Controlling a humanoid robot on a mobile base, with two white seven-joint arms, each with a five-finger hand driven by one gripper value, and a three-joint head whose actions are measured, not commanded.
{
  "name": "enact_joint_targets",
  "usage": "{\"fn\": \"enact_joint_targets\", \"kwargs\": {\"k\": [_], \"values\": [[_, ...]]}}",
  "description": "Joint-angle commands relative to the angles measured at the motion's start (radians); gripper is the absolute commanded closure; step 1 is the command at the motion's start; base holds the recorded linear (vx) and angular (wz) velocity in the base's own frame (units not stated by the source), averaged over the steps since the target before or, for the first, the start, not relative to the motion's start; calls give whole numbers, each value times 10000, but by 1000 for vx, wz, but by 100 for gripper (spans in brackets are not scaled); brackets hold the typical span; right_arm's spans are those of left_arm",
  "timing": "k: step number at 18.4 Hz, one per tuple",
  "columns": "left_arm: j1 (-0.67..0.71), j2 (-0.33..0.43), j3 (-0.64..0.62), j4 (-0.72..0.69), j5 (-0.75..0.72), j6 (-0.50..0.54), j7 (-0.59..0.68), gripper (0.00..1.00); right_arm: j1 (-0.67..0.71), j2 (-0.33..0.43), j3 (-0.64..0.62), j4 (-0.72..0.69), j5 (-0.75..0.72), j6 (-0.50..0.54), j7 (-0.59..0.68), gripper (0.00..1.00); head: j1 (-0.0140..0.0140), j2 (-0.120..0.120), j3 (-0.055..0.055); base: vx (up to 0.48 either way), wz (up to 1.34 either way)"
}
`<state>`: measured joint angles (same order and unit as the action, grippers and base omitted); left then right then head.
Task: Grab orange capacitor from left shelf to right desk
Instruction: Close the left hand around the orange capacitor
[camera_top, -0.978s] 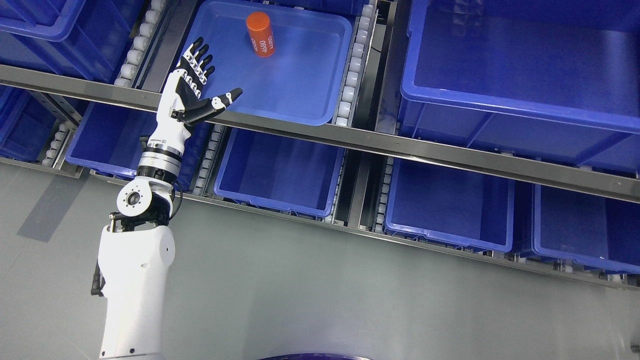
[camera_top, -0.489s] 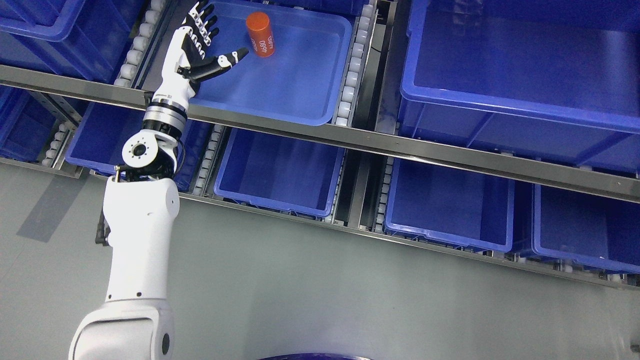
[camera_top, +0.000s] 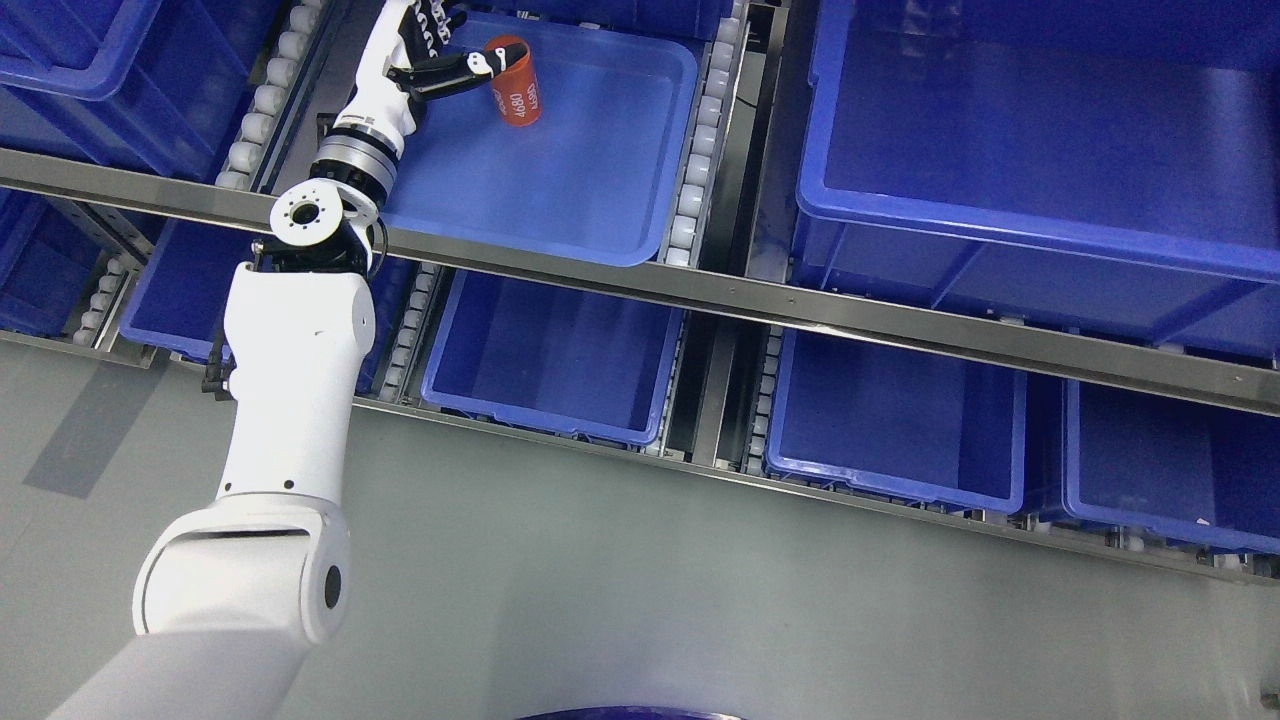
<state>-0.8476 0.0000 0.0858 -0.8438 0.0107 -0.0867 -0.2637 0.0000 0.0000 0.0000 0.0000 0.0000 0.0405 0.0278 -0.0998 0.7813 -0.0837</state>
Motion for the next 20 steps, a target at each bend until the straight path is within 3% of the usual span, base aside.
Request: {"fn": "enact_joint_targets", "kwargs": {"k": [1, 6, 16, 20], "values": [[-406, 175, -535, 2425, 169, -38, -32, 0, 338, -175, -107, -230, 0, -6, 28, 0, 0, 0, 0, 96, 0], [-253, 175, -873, 2195, 185, -328, -675, 0, 338, -175, -123, -230, 0, -6, 44, 0, 0, 0, 0, 89, -6], [85, 245, -904, 1689, 93, -544, -738, 3, 338, -175, -123, -230, 0, -6, 44, 0, 0, 0, 0, 40, 0], [392, 338, -858, 1076, 93, -575, -983, 13, 338, -175, -123, -230, 0, -6, 28, 0, 0, 0, 0, 0, 0]]}}
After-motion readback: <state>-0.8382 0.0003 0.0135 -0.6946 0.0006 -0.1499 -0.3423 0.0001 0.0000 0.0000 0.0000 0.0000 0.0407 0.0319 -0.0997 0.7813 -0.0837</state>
